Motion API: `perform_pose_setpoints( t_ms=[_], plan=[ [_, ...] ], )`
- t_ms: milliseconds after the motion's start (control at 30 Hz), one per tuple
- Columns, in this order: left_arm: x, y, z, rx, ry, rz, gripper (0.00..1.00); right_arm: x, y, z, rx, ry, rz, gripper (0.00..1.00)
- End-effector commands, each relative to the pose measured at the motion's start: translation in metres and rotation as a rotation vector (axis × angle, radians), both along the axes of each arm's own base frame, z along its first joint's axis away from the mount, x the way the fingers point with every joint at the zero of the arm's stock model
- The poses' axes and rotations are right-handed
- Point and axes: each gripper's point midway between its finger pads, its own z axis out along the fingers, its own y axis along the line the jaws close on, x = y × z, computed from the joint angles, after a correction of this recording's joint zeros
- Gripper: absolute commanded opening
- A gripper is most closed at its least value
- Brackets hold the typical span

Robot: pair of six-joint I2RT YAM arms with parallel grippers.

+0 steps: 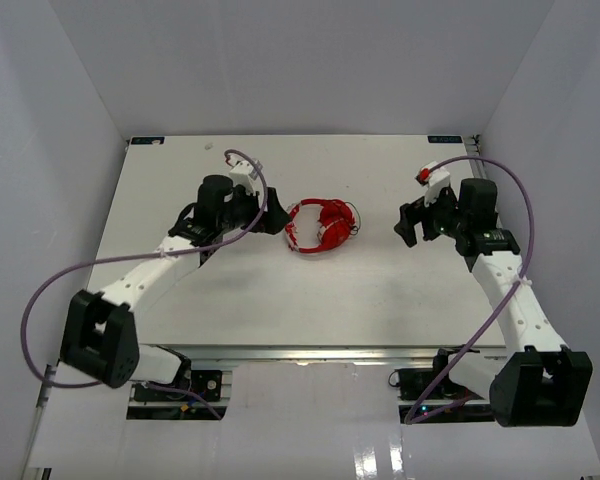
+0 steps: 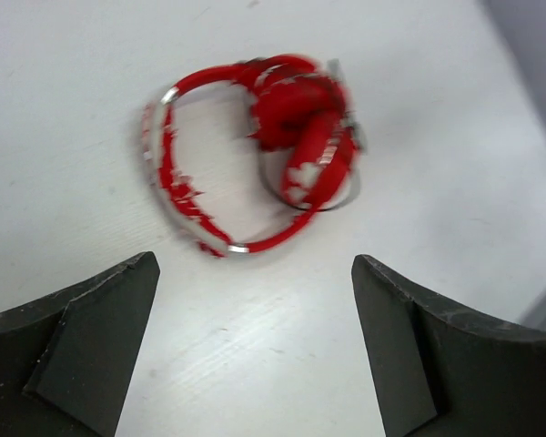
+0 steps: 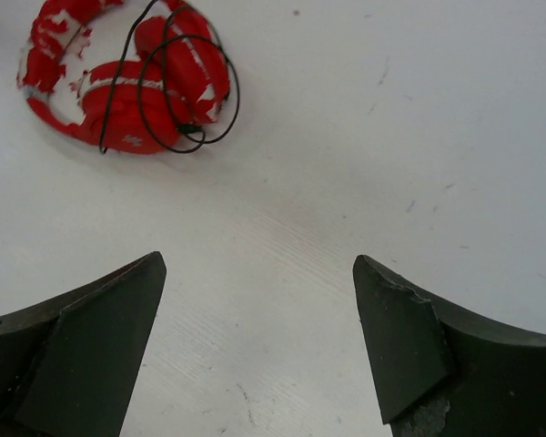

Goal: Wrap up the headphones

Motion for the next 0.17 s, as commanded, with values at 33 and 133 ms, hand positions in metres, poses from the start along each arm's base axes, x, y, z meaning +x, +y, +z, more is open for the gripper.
perform_pose_setpoints(
  t_ms=[33, 133],
  plan=[
    [-0.072, -0.007, 0.047, -0.22, -0.068, -0.159, 0.98, 0.006, -0.033, 0.034, 0.055, -0.099, -0.297, 0.9],
    [-0.092, 0.004, 0.051, -0.256, -0.088, -0.13, 0.98, 0.001, -0.036, 0.036, 0.052, -0.131, -0.306, 0.9]
  ],
)
